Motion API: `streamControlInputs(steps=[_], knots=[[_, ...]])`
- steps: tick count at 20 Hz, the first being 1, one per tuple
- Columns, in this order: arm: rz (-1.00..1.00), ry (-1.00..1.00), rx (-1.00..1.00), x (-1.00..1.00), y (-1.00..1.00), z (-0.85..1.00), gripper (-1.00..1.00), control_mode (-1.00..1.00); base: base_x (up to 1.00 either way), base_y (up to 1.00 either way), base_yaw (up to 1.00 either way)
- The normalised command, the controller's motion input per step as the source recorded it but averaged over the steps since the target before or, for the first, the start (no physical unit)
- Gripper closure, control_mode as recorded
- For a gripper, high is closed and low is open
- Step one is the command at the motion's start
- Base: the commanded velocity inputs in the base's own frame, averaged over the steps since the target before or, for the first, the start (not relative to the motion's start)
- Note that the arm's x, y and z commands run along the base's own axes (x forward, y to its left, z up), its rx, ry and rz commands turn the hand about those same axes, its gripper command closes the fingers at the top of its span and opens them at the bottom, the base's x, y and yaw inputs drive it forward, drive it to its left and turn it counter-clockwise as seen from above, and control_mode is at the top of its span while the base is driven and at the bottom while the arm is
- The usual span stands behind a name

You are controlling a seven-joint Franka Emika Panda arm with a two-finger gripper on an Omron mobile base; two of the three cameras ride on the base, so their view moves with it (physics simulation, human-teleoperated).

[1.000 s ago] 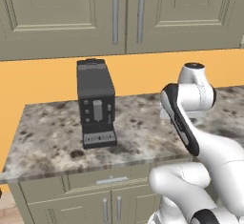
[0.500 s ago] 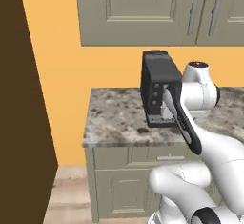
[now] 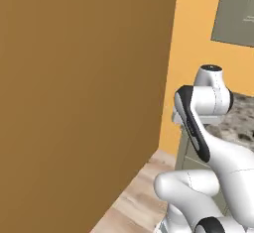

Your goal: Take the pizza cutter from the drawer on the right and place it on the dining counter for cutting.

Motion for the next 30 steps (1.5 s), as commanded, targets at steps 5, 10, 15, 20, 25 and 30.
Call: streamControlInputs(steps=[5,10,15,20,25,30], knots=[[0.00,0.00,0.00,0.00,0.00,0.00,1.00,1.00,-0.23,0.28,1.00],[0.00,0.00,0.00,0.00,0.00,0.00,1.00,1.00,-0.17,0.05,1.00],[0.00,0.00,0.00,0.00,0.00,0.00,1.00,1.00,-0.13,0.00,1.00],[0.00,0.00,0.00,0.00,0.00,0.00,1.00,1.00,-0.15,0.00,1.00],[0.00,0.00,0.00,0.00,0.00,0.00,1.00,1.00,-0.12,0.01,1.00],[0.00,0.00,0.00,0.00,0.00,0.00,1.00,1.00,0.00,0.10,0.99]])
